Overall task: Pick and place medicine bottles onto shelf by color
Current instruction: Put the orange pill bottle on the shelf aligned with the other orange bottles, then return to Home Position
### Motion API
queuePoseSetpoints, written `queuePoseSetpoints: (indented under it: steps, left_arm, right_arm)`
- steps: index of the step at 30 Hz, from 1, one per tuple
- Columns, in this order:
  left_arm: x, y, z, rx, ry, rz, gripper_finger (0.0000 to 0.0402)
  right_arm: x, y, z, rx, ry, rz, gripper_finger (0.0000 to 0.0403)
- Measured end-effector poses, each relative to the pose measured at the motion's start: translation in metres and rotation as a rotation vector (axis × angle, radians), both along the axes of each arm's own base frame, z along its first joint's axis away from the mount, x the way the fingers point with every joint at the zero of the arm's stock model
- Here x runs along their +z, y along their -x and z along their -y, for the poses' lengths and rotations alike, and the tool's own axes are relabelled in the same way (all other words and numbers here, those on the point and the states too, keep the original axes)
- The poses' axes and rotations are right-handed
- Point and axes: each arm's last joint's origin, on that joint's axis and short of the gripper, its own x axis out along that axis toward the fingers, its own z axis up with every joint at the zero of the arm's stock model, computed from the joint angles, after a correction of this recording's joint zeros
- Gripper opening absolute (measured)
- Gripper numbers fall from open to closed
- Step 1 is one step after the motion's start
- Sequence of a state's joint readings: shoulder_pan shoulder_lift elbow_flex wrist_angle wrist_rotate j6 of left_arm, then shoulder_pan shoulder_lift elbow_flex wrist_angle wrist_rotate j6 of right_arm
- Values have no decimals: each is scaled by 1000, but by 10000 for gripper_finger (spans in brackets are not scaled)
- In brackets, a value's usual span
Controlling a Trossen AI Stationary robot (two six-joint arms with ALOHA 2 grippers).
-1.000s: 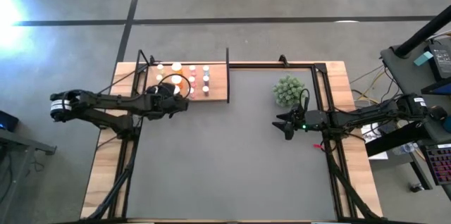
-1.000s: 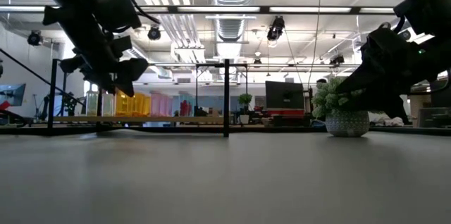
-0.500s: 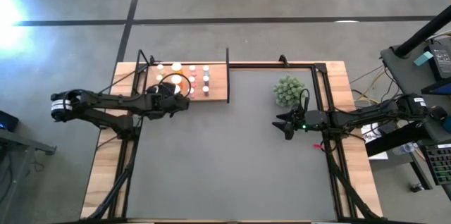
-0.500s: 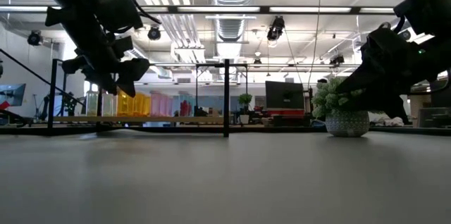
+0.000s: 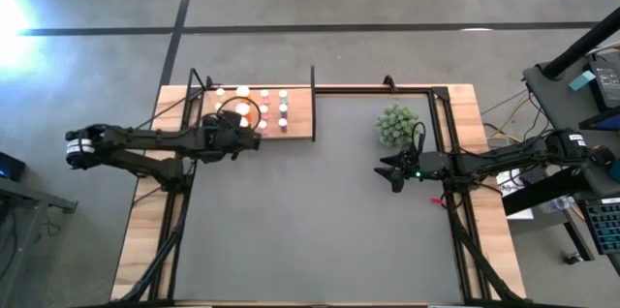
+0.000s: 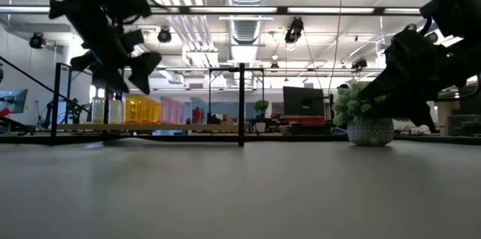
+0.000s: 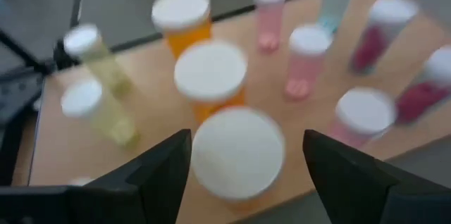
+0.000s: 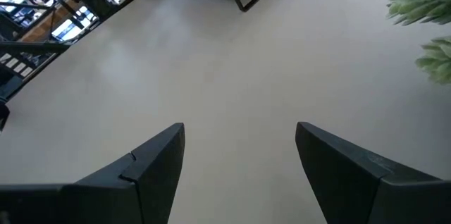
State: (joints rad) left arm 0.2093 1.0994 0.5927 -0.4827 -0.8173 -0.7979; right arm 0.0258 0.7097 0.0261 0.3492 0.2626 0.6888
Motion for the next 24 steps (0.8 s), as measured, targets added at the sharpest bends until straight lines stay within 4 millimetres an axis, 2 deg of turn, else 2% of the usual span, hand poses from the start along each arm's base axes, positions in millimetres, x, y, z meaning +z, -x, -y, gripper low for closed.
queuePoseSetpoints:
  steps: [9,14,19,24]
  left_arm:
    - [64,7,2,-183,-131,29,256]
    - [100,21,6,-313,-222,34,256]
    - [116,44,12,-427,-327,-17,256]
    - [124,68,19,-509,-350,24,256]
  right_arm:
    - [0,0,0,0,0,0,260]
    - [0,0,0,0,0,0,260]
    - [0,0,0,0,0,0,260]
    - [0,0,0,0,0,0,260]
